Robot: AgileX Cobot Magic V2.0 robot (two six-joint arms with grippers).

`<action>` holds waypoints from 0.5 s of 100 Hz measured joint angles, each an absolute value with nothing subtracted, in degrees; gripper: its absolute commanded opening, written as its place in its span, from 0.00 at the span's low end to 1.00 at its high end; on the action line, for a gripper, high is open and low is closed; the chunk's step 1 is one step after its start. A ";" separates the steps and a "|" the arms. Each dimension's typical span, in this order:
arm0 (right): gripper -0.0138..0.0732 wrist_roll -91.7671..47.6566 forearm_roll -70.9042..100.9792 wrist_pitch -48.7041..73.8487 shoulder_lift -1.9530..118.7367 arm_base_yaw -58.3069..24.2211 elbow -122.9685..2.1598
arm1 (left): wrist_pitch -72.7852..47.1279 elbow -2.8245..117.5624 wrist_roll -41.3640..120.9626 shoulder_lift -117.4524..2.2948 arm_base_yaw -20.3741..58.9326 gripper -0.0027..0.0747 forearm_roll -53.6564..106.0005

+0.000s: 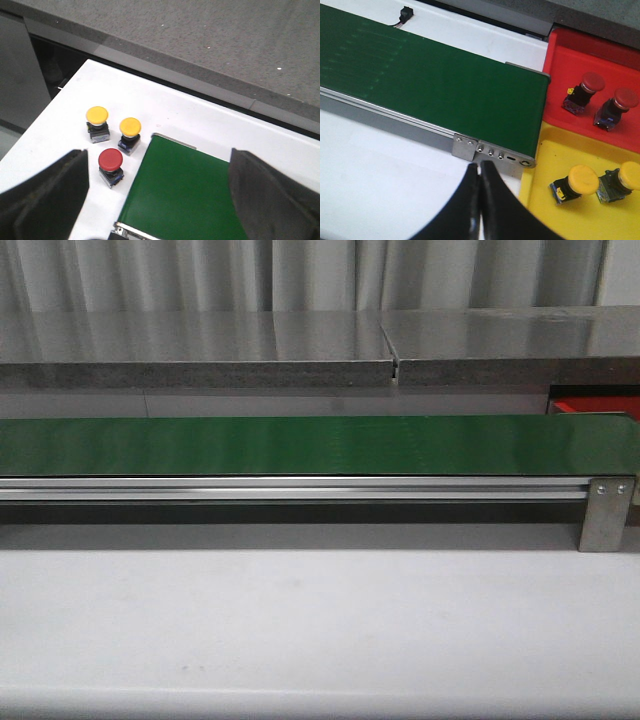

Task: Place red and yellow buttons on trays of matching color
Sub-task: 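Move the left gripper over the yellow push-buttons on the table, then lower the left gripper onto a yellow push-button and grasp it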

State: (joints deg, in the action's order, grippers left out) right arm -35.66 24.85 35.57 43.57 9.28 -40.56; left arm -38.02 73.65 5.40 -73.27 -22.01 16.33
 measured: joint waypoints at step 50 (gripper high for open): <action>0.02 -35.66 24.85 35.57 43.57 9.28 -40.56 | -49.60 110.35 3.19 -113.91 -24.59 0.74 17.18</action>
